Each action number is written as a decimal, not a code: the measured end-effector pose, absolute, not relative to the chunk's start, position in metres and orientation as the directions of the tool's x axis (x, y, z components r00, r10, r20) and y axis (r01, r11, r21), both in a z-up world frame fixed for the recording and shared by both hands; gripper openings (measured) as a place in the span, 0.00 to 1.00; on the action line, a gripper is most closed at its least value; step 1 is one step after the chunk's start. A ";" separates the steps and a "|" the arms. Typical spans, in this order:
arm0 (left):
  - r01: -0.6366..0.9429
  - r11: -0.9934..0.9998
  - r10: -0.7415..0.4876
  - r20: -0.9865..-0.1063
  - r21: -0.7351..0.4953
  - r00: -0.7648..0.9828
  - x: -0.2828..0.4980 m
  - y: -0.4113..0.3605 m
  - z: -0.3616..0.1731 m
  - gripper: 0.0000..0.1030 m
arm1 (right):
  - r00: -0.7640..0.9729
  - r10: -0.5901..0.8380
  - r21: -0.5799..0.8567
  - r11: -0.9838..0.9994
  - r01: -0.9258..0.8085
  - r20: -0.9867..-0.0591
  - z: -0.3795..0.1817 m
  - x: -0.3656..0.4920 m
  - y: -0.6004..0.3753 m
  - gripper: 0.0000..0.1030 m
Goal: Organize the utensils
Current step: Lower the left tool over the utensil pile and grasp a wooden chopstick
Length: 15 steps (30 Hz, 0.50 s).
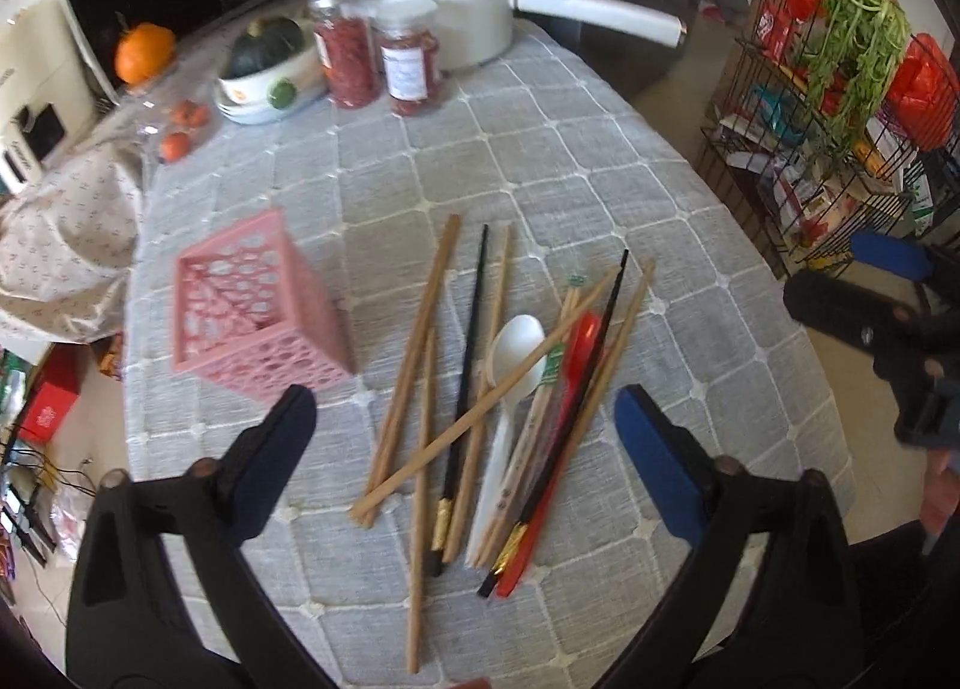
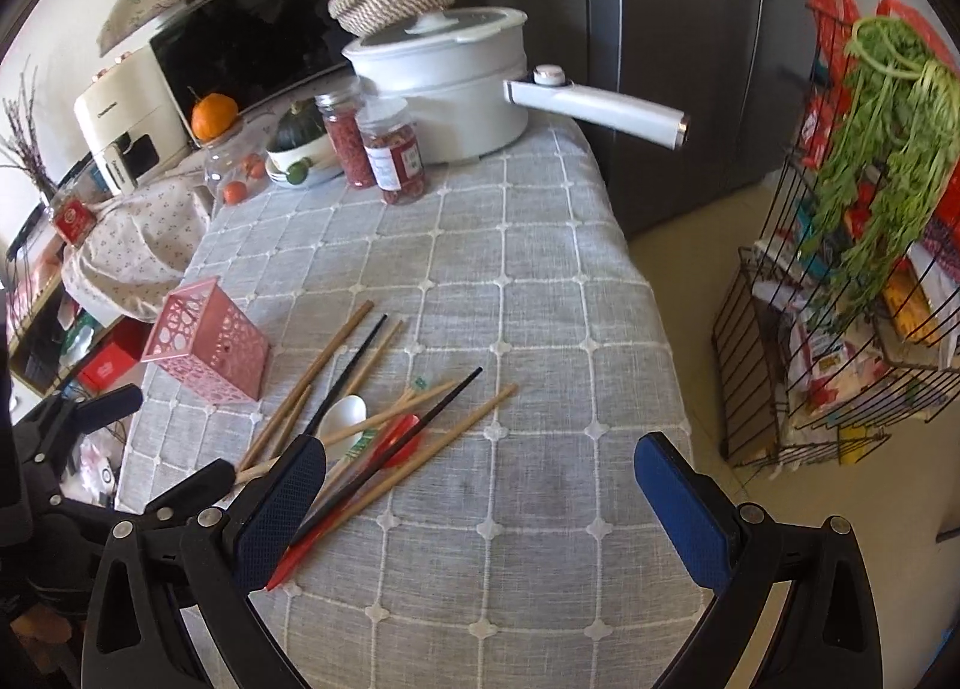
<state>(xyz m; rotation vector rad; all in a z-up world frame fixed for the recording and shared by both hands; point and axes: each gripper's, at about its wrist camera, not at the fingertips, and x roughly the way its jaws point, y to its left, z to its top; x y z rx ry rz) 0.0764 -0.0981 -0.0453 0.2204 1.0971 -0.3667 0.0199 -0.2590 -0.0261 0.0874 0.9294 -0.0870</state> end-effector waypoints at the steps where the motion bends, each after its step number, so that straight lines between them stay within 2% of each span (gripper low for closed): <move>1: 0.406 0.913 -0.195 -0.908 -0.031 0.371 0.084 -0.103 -0.050 0.78 | 0.582 -0.039 0.044 0.991 0.127 -0.812 -0.028 0.023 -0.263 0.98; 3: 0.428 0.901 -0.220 -0.921 -0.065 0.323 0.096 -0.113 -0.059 0.67 | 0.554 -0.039 0.064 0.984 0.166 -0.832 -0.033 0.029 -0.273 0.87; 5: 0.468 0.880 -0.232 -0.932 -0.078 0.279 0.106 -0.125 -0.069 0.62 | 0.541 -0.034 0.086 0.977 0.195 -0.840 -0.037 0.032 -0.282 0.78; 10: 0.570 0.818 -0.231 -0.954 -0.085 0.190 0.113 -0.148 -0.092 0.36 | 0.529 -0.045 0.085 0.972 0.218 -0.847 -0.041 0.033 -0.293 0.76; 15: 0.613 0.788 -0.197 -0.966 -0.056 0.165 0.115 -0.164 -0.107 0.22 | 0.515 -0.031 0.103 0.968 0.229 -0.856 -0.046 0.033 -0.303 0.76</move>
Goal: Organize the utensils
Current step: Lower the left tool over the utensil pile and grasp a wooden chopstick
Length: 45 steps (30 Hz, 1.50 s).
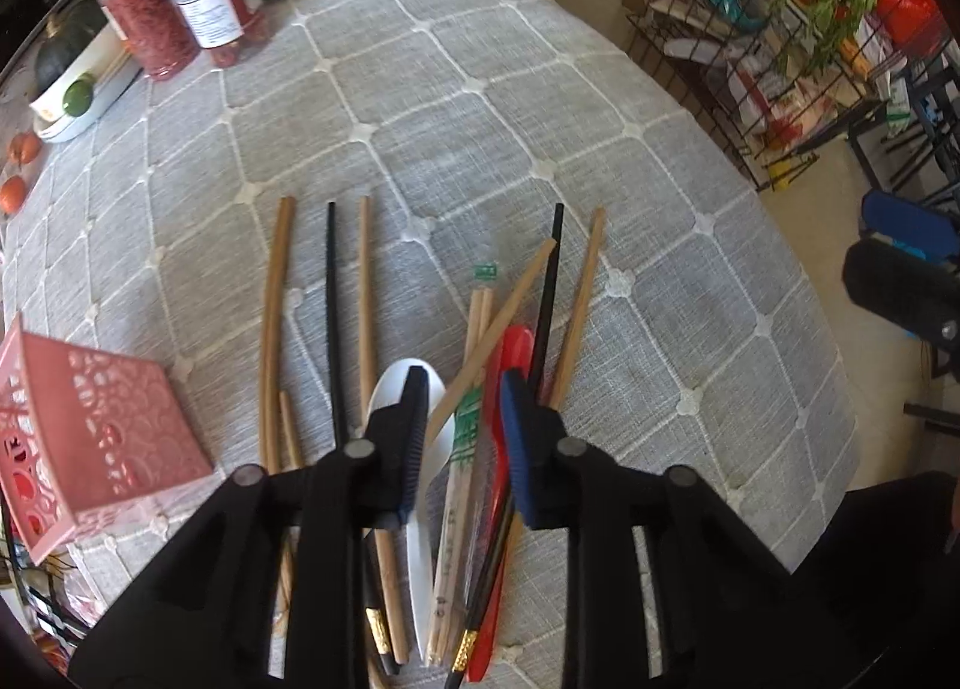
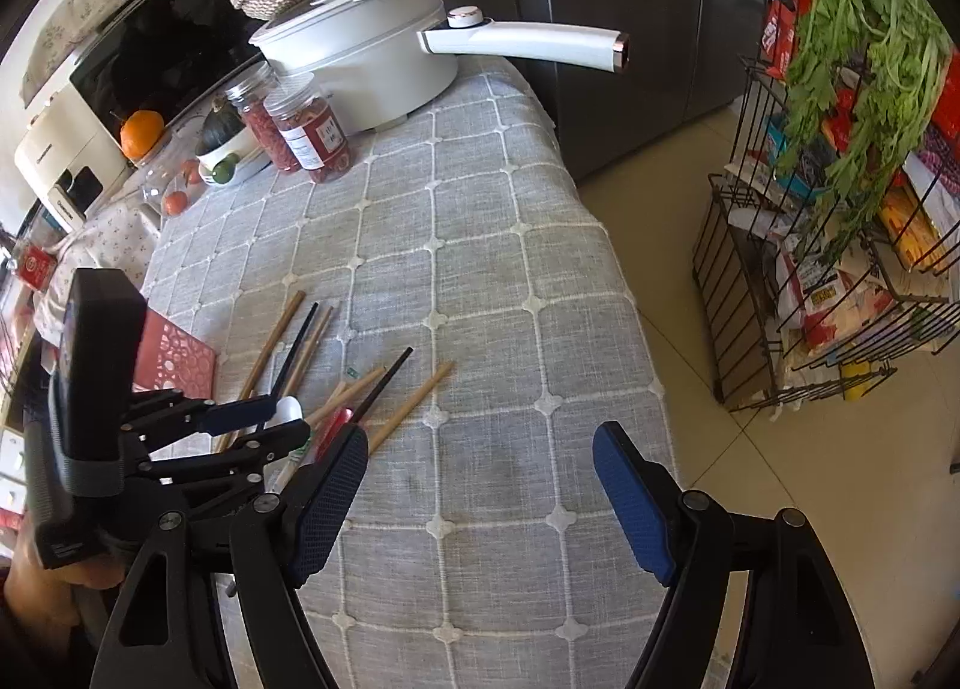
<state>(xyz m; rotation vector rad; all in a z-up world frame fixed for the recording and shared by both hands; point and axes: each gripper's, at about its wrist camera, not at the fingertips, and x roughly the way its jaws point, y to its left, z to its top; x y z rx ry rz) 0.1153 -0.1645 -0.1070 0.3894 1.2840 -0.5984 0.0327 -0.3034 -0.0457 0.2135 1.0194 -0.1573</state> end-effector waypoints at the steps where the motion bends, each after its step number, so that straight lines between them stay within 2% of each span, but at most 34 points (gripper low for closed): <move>1: 0.619 0.783 -0.191 -0.968 -0.053 0.160 0.116 -0.167 -0.110 0.19 | 0.516 -0.025 0.112 0.966 0.233 -0.856 -0.046 0.032 -0.306 0.76; 3: 0.627 0.778 -0.180 -0.972 -0.047 0.151 0.118 -0.169 -0.114 0.14 | 0.521 -0.010 0.130 0.964 0.232 -0.853 -0.045 0.031 -0.308 0.76; 11: 0.604 0.796 -0.160 -0.973 -0.028 0.166 0.121 -0.166 -0.120 0.08 | 0.515 -0.001 0.128 0.968 0.214 -0.857 -0.046 0.031 -0.307 0.76; 13: 0.602 0.798 -0.165 -0.970 -0.023 0.181 0.118 -0.165 -0.118 0.02 | 0.512 0.001 0.126 0.970 0.209 -0.859 -0.047 0.032 -0.305 0.77; 22: 0.581 0.813 -0.219 -0.941 -0.030 0.258 0.104 -0.135 -0.083 0.00 | 0.501 0.001 0.119 0.972 0.204 -0.866 -0.051 0.033 -0.297 0.77; 27: 0.628 0.778 -0.220 -0.945 -0.019 0.243 0.099 -0.134 -0.078 0.00 | 0.493 0.006 0.121 0.972 0.202 -0.870 -0.054 0.034 -0.292 0.77; 29: 0.636 0.771 -0.210 -0.955 -0.030 0.210 0.102 -0.136 -0.084 0.05 | 0.488 0.019 0.133 0.970 0.201 -0.873 -0.055 0.035 -0.291 0.77; 31: 0.630 0.775 -0.204 -0.959 -0.037 0.195 0.108 -0.140 -0.091 0.18 | 0.486 0.027 0.142 0.969 0.201 -0.873 -0.055 0.035 -0.291 0.77; 33: 0.624 0.781 -0.197 -0.964 -0.042 0.181 0.112 -0.142 -0.099 0.20 | 0.485 0.028 0.142 0.970 0.199 -0.874 -0.055 0.035 -0.290 0.77; 40: 0.601 0.798 -0.155 -0.979 -0.045 0.132 0.125 -0.150 -0.121 0.19 | 0.489 0.037 0.156 0.967 0.204 -0.871 -0.052 0.033 -0.297 0.77; 45: 0.593 0.804 -0.163 -0.977 -0.051 0.137 0.126 -0.153 -0.126 0.08 | 0.487 0.055 0.174 0.964 0.203 -0.872 -0.052 0.035 -0.297 0.77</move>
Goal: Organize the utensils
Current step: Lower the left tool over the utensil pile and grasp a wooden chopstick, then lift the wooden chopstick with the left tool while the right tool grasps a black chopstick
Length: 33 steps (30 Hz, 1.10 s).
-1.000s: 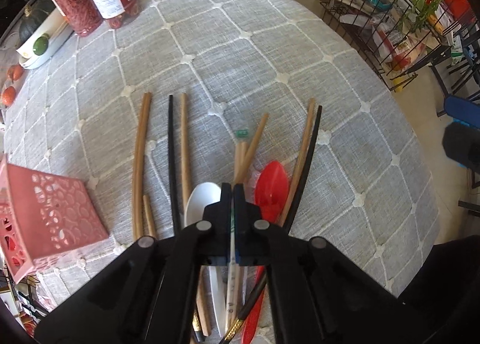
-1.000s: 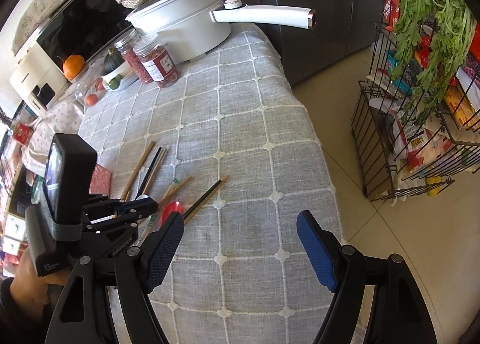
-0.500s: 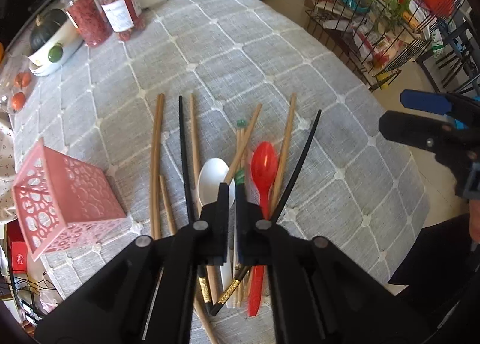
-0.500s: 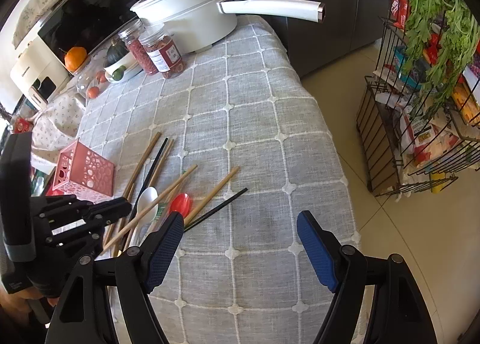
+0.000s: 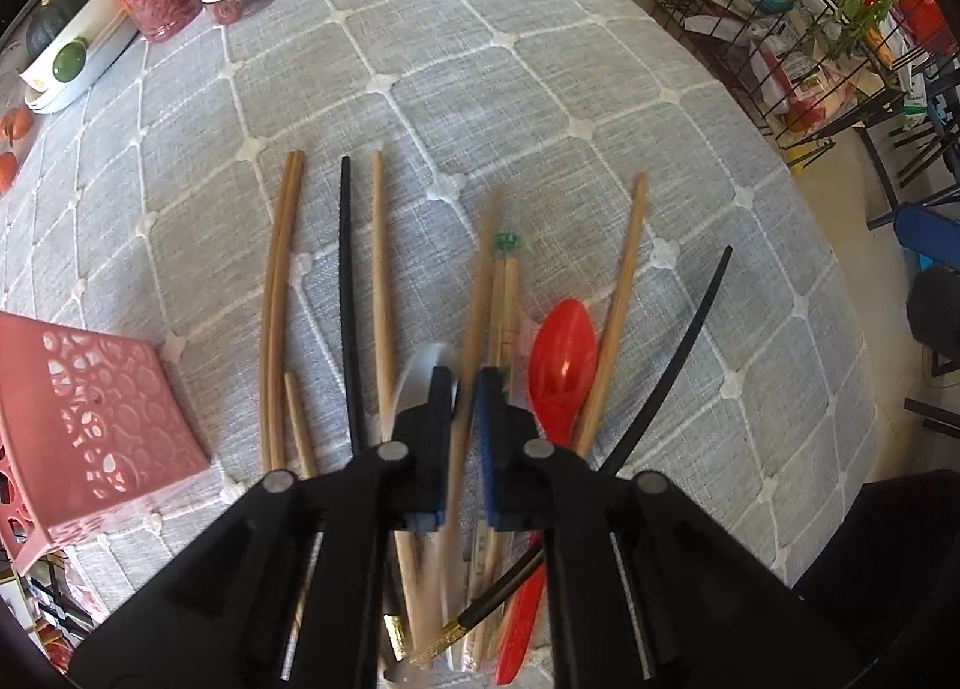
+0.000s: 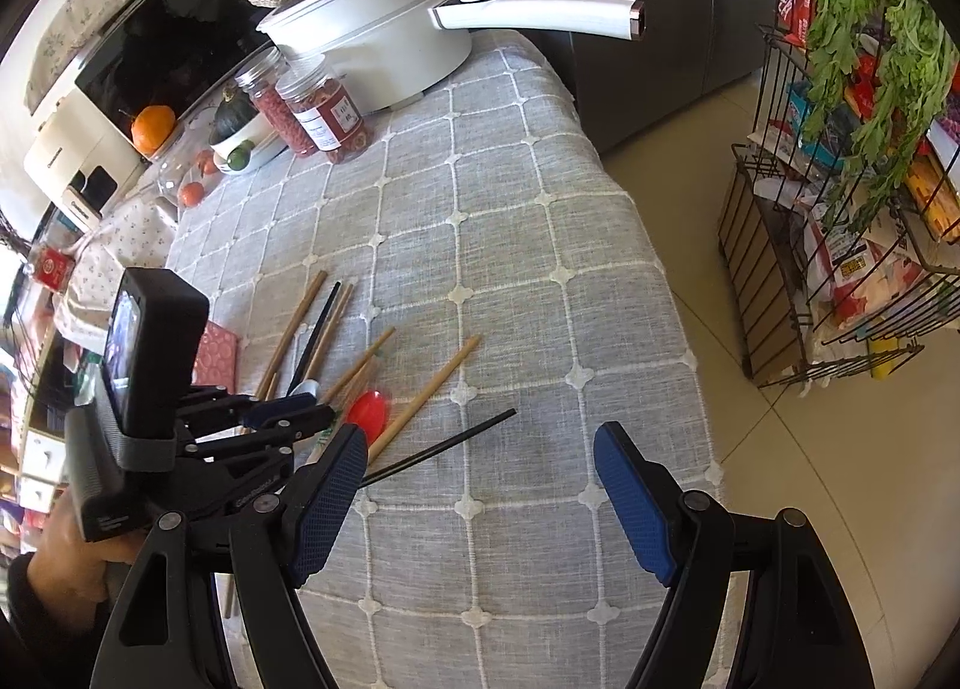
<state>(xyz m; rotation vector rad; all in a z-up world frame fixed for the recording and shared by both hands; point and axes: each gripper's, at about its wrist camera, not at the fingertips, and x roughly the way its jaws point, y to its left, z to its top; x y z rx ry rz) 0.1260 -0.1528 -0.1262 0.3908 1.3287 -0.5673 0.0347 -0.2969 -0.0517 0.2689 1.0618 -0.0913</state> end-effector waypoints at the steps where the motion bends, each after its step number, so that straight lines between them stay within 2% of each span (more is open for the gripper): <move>1: 0.588 0.807 -0.169 -0.975 -0.054 0.142 0.125 -0.151 -0.125 0.07 | 0.486 0.058 0.176 0.964 0.201 -0.872 -0.052 0.035 -0.296 0.77; 7: 0.556 0.829 -0.226 -0.942 -0.053 0.248 0.114 -0.129 -0.089 0.07 | 0.484 0.053 0.171 0.964 0.204 -0.873 -0.054 0.035 -0.292 0.77; 16: 0.497 0.863 -0.334 -0.845 -0.095 0.417 0.079 -0.065 -0.027 0.07 | 0.459 0.038 0.148 0.967 0.205 -0.888 -0.062 0.035 -0.283 0.77; 25: 0.381 0.904 -0.391 -0.737 -0.194 0.552 0.050 -0.012 -0.002 0.07 | 0.400 0.019 0.107 0.974 0.201 -0.916 -0.083 0.042 -0.267 0.77; 33: 0.353 0.909 -0.405 -0.677 -0.222 0.615 0.039 0.012 0.004 0.07 | 0.331 0.069 0.169 0.944 0.283 -0.941 -0.104 0.060 -0.277 0.76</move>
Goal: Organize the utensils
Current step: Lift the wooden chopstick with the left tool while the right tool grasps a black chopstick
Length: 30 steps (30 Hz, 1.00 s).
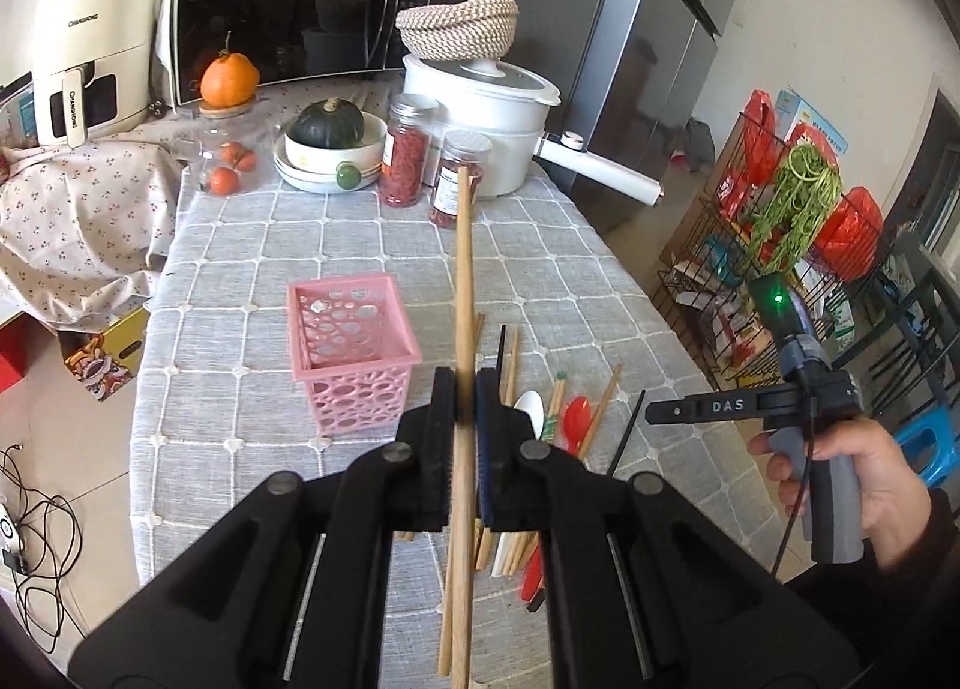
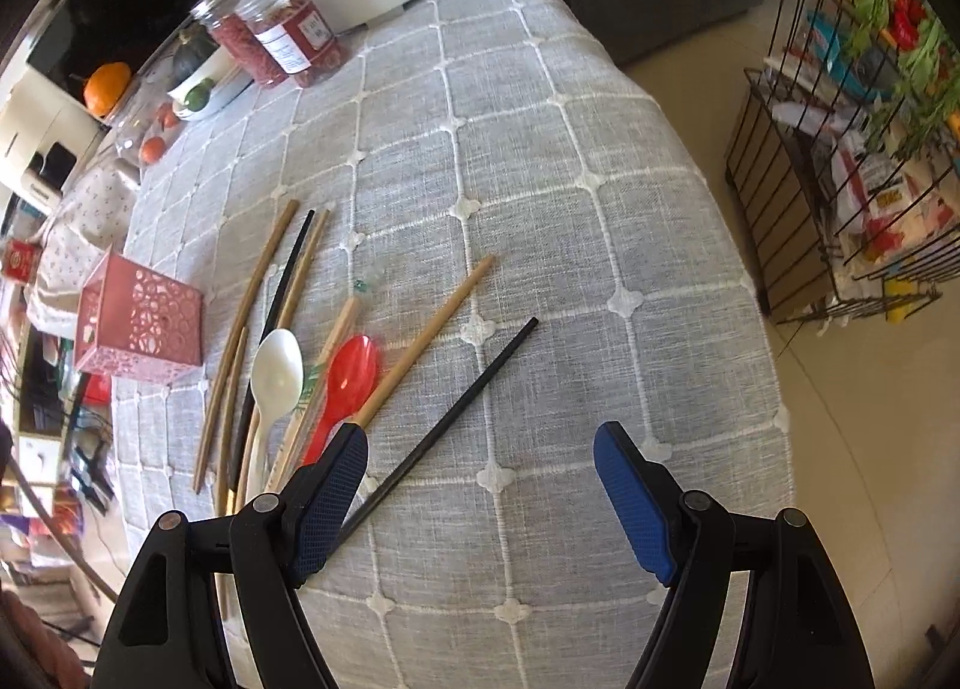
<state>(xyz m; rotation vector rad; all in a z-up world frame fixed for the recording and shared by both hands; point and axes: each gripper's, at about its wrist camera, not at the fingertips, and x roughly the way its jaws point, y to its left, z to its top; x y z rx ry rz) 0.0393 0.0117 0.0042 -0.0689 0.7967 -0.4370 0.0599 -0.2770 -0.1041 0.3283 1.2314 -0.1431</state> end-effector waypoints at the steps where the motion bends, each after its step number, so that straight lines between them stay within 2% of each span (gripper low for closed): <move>1: 0.351 0.909 -0.406 -0.675 -0.227 0.616 0.040 0.015 0.004 0.07 | 0.324 0.072 0.172 0.941 0.292 -0.943 -0.107 0.062 -0.276 0.74; 6: 0.355 0.904 -0.417 -0.674 -0.238 0.609 0.038 0.020 0.004 0.07 | 0.264 0.062 0.149 0.934 0.324 -0.962 -0.130 0.074 -0.267 0.42; 11: 0.352 0.905 -0.415 -0.678 -0.239 0.607 0.037 0.023 0.003 0.07 | 0.266 0.015 0.103 0.942 0.319 -0.964 -0.139 0.080 -0.252 0.41; 14: 0.351 0.906 -0.413 -0.677 -0.237 0.609 0.036 0.023 0.003 0.07 | 0.268 -0.072 0.007 0.959 0.284 -0.961 -0.140 0.082 -0.234 0.40; 16: 0.345 0.908 -0.410 -0.677 -0.238 0.612 0.036 0.023 0.003 0.07 | 0.268 -0.124 -0.047 0.960 0.276 -0.955 -0.140 0.082 -0.228 0.34; 18: 0.337 0.910 -0.408 -0.674 -0.242 0.617 0.036 0.025 0.003 0.07 | 0.274 -0.149 -0.072 0.959 0.273 -0.950 -0.140 0.081 -0.227 0.22; 25: 0.314 0.910 -0.414 -0.639 -0.272 0.648 0.038 0.033 0.013 0.07 | 0.316 -0.093 -0.003 0.962 0.274 -0.944 -0.138 0.073 -0.244 0.13; 30: 0.291 0.913 -0.406 -0.593 -0.285 0.695 0.038 0.040 0.021 0.07 | 0.376 0.031 0.148 0.947 0.286 -0.926 -0.134 0.076 -0.265 0.05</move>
